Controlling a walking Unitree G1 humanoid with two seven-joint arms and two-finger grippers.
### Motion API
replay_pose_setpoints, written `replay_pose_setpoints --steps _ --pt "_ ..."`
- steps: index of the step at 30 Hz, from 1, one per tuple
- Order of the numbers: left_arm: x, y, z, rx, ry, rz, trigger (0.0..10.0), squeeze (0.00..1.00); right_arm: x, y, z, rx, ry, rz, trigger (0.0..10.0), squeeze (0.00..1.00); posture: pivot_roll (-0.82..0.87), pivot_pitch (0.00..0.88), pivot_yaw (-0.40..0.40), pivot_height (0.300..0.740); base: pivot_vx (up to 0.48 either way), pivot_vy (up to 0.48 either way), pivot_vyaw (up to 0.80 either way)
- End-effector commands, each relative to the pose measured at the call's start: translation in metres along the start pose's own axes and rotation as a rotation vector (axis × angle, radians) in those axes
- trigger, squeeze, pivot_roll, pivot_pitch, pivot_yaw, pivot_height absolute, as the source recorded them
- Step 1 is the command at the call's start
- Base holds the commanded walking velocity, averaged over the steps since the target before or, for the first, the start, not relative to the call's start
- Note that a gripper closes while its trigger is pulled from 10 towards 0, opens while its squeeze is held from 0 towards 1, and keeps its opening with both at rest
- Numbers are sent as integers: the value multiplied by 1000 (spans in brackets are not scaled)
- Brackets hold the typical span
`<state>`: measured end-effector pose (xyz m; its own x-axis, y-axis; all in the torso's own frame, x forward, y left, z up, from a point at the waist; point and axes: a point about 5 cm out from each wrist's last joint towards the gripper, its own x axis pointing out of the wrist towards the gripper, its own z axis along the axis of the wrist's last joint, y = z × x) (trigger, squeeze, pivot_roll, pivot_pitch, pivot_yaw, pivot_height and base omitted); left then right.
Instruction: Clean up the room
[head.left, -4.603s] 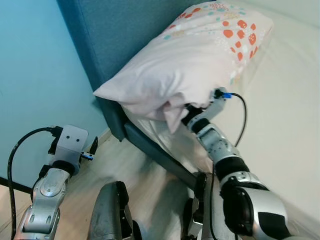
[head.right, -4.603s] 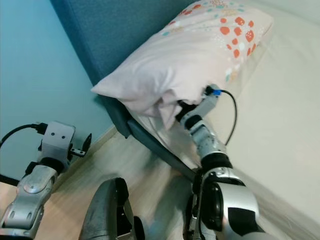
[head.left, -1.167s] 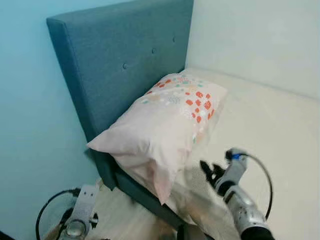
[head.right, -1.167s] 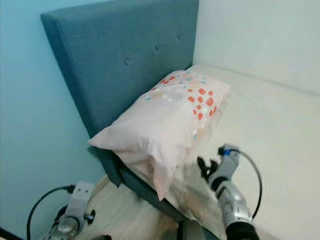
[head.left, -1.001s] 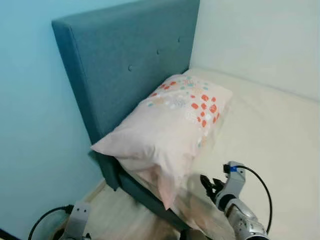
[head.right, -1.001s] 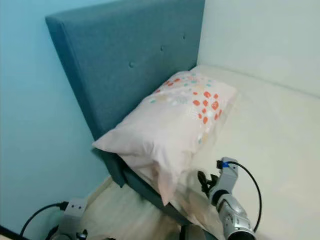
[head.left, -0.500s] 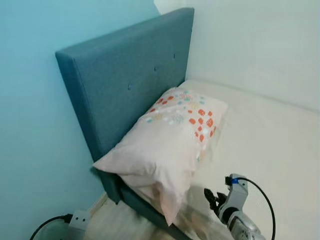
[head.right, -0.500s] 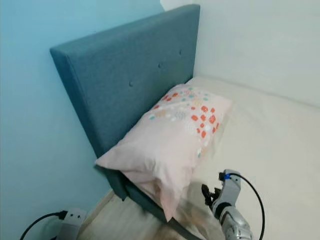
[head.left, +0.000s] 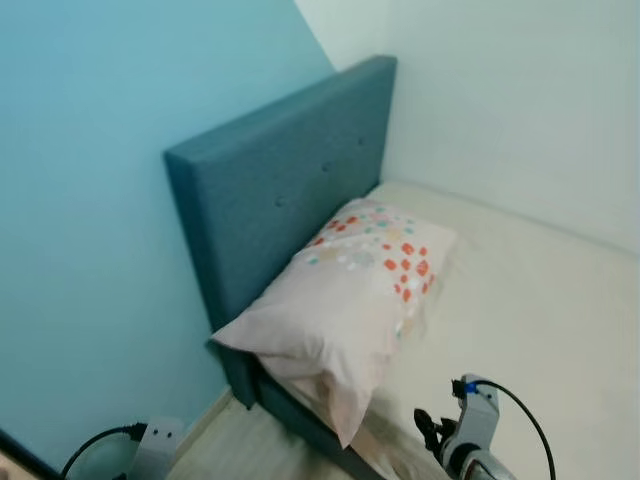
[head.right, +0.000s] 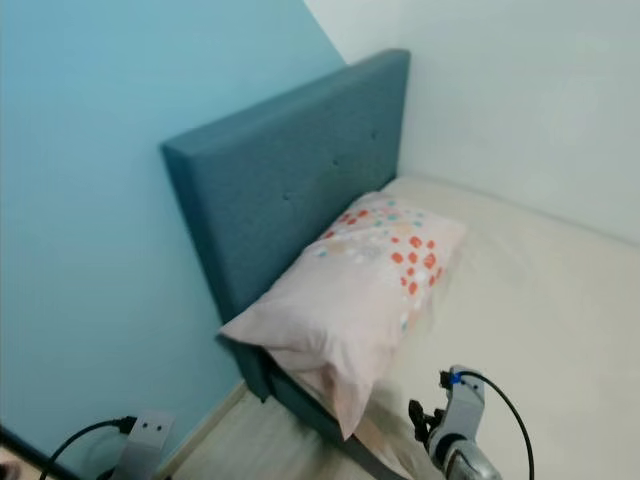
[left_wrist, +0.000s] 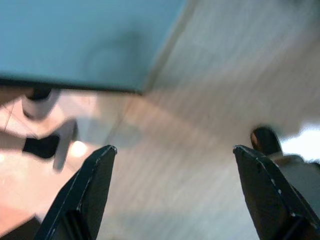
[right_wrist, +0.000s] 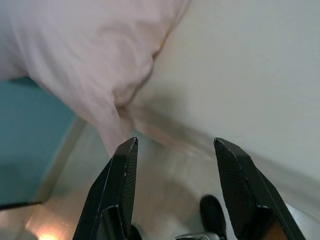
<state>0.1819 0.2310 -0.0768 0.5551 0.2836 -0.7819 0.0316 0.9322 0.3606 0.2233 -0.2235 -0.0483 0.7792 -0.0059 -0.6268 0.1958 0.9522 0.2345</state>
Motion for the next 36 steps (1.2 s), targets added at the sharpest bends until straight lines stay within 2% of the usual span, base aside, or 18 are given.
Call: replay_pose_setpoints --steps 1,4,6,7,12,16,19,27,30,34,36 --pt "-1 -8 0 17 7 -30 10000 0 -5 -12 -13 5 54 -57 10000 0 -21 0 -25 740 0 0 0" --pt "-1 -10 -1 27 8 -37 10000 0 -10 -19 -24 13 100 -109 10000 0 -21 0 -25 740 0 0 0" --pt "-1 -13 0 39 5 -48 10000 0 -18 -29 -42 13 194 -201 10000 0 -25 0 -28 740 0 0 0" --pt "-1 -13 0 39 5 -48 10000 0 -18 -29 -42 13 194 -201 10000 0 -25 0 -28 740 0 0 0" --pt "-2 -18 0 71 0 -71 10000 0 -39 -38 -86 -50 392 -269 10000 0 -21 0 -32 740 0 0 0" --pt "-3 -21 -1 88 1 -86 10000 0 -48 -38 -103 -91 466 -268 10000 0 -18 0 -34 740 0 0 0" --pt "-3 -21 -3 97 2 -92 10000 0 -48 -36 -104 -83 464 -261 10000 0 -18 0 -35 740 0 0 0" --pt "-5 -24 -11 148 24 -108 10000 0 -45 -37 -98 -134 467 -252 10000 0 -20 0 -36 740 0 0 0" --pt "-5 -23 -13 124 37 -96 10000 0 -45 -40 -96 -149 464 -262 10000 0 -18 0 -37 740 0 0 0" --pt "-4 -16 -15 -12 81 -49 10000 0 -46 -42 -95 -176 432 -286 10000 0 -11 0 -46 740 0 0 0" --pt "-4 -15 -16 -34 88 -41 10000 0 -44 -41 -93 -172 415 -286 10000 0 -6 0 -53 740 0 0 0"
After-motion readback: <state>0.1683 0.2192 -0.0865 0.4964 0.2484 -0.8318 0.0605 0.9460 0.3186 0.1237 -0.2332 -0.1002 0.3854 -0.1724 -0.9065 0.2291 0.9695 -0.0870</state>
